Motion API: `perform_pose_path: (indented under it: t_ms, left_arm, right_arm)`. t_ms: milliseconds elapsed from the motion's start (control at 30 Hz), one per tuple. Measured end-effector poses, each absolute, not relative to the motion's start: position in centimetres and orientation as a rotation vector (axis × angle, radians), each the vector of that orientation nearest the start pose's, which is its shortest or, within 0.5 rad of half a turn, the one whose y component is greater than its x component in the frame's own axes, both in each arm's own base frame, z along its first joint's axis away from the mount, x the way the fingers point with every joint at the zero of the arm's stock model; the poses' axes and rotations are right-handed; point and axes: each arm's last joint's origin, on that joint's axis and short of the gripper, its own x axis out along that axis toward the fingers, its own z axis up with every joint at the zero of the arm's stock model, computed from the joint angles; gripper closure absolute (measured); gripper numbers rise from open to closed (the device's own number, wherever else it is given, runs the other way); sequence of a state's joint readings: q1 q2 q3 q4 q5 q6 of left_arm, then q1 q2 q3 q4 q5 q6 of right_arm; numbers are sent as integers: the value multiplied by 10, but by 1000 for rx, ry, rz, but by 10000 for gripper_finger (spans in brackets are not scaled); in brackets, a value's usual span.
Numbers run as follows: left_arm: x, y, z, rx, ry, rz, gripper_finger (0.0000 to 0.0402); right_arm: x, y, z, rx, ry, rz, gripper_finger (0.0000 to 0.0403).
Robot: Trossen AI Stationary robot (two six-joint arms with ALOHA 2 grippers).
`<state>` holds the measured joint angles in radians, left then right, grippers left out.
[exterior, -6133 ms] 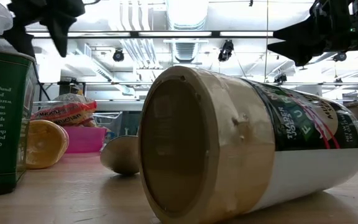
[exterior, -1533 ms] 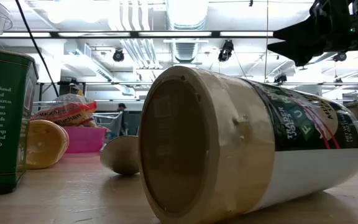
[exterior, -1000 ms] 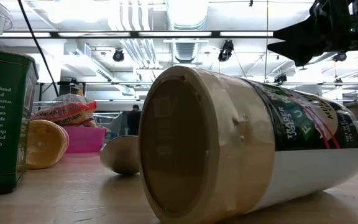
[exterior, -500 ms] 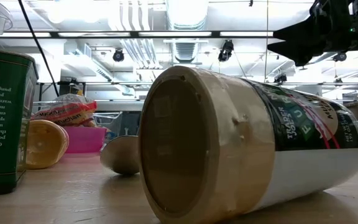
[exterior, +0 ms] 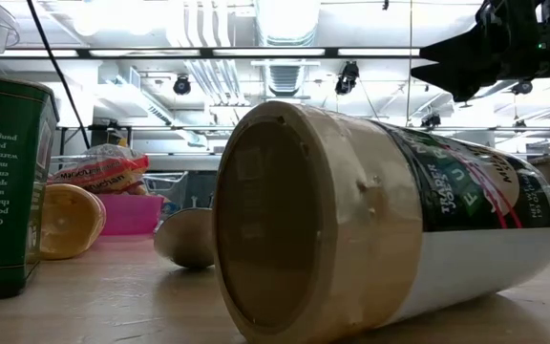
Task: Pick & Place Food Item
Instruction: Put the yellow seasoning can into the white bin, then put the brown seasoning bottle into the white bin
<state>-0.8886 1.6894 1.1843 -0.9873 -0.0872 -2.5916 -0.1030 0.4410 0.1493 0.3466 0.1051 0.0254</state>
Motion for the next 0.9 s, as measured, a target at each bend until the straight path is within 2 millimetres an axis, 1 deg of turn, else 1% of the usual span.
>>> perform_pose_path:
  t_ms: [200, 433, 533, 667, 833, 900]
  left_arm:
    - [193, -233, 203, -1367, 1071, 1202, 102]
    - [193, -234, 206, -1364, 1086, 1167, 93]
    - [192, -233, 219, -1401, 1101, 1111, 93]
    - [186, -226, 243, -1470, 1121, 1041, 93]
    - [174, -211, 275, -1537, 1155, 911, 93]
    - [168, -203, 286, -1538, 1151, 871, 93]
  right_arm:
    - [129, -16, 209, 25, -58, -208, 113]
    - [129, -16, 209, 26, -58, -208, 113]
    - [129, -16, 209, 25, -58, -207, 113]
    - [129, -16, 209, 26, -58, -207, 113]
    - [129, -16, 209, 26, -58, -207, 113]
    - [129, -16, 209, 26, -58, -207, 113]
